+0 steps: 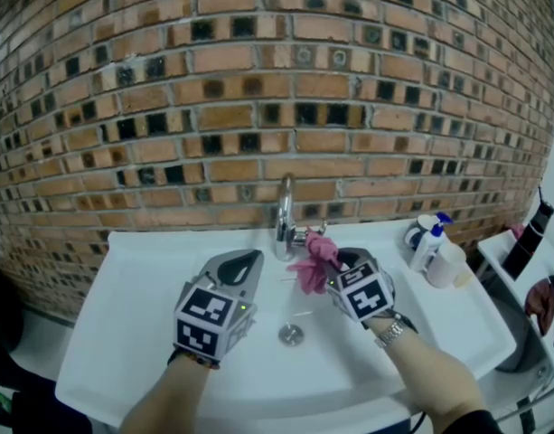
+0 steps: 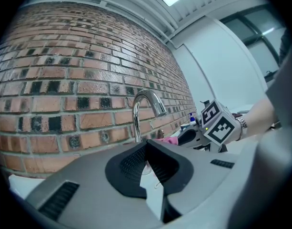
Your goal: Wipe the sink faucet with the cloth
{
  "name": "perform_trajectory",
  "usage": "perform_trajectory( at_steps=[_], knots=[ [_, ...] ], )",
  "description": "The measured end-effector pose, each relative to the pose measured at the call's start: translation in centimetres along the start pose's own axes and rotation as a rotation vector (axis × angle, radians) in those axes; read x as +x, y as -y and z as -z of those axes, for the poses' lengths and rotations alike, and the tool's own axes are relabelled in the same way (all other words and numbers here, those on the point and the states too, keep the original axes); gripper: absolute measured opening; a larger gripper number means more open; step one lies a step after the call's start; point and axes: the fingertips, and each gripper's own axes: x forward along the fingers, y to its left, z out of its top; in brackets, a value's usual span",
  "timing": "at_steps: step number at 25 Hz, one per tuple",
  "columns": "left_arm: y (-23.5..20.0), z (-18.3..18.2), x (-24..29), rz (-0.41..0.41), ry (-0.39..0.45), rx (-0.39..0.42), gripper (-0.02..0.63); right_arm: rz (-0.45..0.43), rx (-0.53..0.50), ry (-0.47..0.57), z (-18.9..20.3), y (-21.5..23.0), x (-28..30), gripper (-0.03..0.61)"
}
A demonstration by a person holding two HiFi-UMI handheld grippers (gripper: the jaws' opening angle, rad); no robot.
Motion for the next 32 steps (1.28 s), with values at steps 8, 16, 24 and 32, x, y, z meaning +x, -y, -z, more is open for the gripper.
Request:
perform_trajectory(
  at_steps=[8,16,24,32],
  knots=[
    [-0.1,0.2,0.1,-0.002,-0.008,0.001,0.0,0.056,0.041,0.029,-0.8,2.2,0.4,0.077],
    [-0.2,0.3,0.2,-0.004,-0.013,0.0,0.0,0.081,0.062,0.046,-1.3,3.4,0.5,0.075],
    [-0.2,0.5,0.2,-0.006,-0.015,0.001,0.0,0.109,0.054,0.076,-2.4,4.5,0.5,0.075],
    [-0.4,0.6,0.2,-0.009,-0.018,-0.002,0.0,0.139,0.054,0.13,-4.1,5.6,0.0,0.075]
  ],
)
